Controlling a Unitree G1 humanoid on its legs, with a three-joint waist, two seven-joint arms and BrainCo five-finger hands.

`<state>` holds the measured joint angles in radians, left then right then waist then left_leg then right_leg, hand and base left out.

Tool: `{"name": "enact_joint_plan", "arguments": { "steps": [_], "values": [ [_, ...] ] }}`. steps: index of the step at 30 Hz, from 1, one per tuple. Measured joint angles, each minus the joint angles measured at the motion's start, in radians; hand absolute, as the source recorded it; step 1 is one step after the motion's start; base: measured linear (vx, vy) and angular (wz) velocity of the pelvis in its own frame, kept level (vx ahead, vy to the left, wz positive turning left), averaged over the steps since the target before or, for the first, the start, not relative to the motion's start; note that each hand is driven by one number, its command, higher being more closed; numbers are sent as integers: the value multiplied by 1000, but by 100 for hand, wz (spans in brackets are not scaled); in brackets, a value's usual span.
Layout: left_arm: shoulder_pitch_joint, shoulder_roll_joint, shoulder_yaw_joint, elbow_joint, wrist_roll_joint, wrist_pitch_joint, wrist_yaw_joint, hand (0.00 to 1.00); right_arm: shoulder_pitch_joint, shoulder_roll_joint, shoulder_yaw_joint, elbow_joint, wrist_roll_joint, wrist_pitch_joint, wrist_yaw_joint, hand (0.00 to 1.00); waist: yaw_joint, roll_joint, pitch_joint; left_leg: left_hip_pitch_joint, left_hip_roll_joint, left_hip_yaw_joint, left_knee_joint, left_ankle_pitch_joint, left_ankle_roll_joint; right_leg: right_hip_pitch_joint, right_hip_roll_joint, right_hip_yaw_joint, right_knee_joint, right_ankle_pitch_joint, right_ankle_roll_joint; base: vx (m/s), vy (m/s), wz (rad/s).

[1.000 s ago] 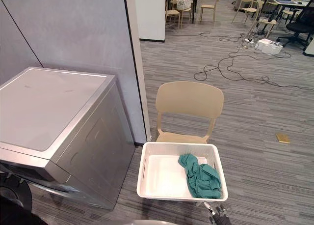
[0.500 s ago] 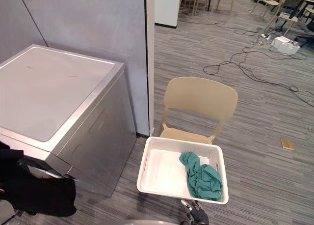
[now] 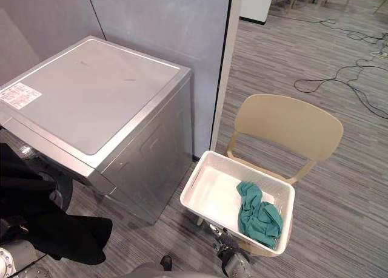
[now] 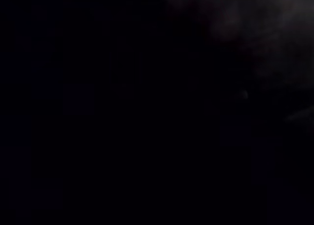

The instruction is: Pick up the laundry basket with both hands and put the clothes into the washing machine.

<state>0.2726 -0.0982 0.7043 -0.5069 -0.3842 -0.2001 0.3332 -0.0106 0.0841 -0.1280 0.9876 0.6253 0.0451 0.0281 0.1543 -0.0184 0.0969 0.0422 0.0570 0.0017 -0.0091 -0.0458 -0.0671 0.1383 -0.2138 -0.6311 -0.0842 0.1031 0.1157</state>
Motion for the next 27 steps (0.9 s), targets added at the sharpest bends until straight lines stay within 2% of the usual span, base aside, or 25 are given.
{"name": "enact_joint_plan", "arguments": {
  "steps": [3, 8, 11, 14, 16, 19, 22, 27],
  "values": [
    [0, 0, -3, 1, 1, 0, 1, 100, 0, 0, -5, -9, 14, 0, -4, 0, 0, -11, 6, -1, -3, 0, 13, -1, 1, 0, -8, 0, 1, 0, 0, 24, 20, 4],
    [0, 0, -6, 23, 3, 1, 14, 100, 34, -1, -84, -35, 36, -2, -5, 0, -2, -13, 6, 2, -2, 17, 29, -14, 7, 0, -11, 6, 8, 0, 0, -18, 7, -9],
    [4, 1, 17, 111, 5, 7, 20, 100, 83, -3, -188, -58, 41, -33, -5, 0, -5, -16, 2, 7, 5, 60, 53, -40, 10, -1, -10, 37, 8, -1, 1, -46, 8, -34],
    [6, 6, 66, 242, 7, 25, 21, 100, 139, -5, -294, -57, 31, -41, -7, 0, -17, -27, -16, 19, 15, 90, 64, -49, 5, -5, -2, 64, 8, -1, 1, -6, -8, -32],
    [5, 8, 100, 351, -1, 44, 22, 100, 164, -2, -355, -45, 28, -40, -9, 0, -33, -24, -33, 26, 20, 100, 64, -52, 2, -5, 2, 70, 8, -1, 1, 7, -13, -24],
    [3, 16, 167, 500, -78, 65, 20, 100, 193, 5, -463, -18, 0, -38, -25, 0, -32, -20, -53, 38, 35, 131, 83, -74, -4, -4, 12, 94, 8, -2, -2, -8, -12, -29],
    [4, 7, 233, 571, -134, 66, 18, 100, 199, 7, -506, -9, -9, -37, -30, 0, -32, -13, -59, 26, 50, 133, 128, -104, -11, 1, 22, 101, 16, -13, -4, -37, -30, -7],
    [3, 5, 264, 647, -152, 78, 8, 100, 188, 12, -515, -6, -16, -40, -34, 0, -31, 24, -58, -37, 66, 23, 235, -125, -22, 37, 37, -4, 73, -64, -9, -24, -51, 60]
  ]
}}
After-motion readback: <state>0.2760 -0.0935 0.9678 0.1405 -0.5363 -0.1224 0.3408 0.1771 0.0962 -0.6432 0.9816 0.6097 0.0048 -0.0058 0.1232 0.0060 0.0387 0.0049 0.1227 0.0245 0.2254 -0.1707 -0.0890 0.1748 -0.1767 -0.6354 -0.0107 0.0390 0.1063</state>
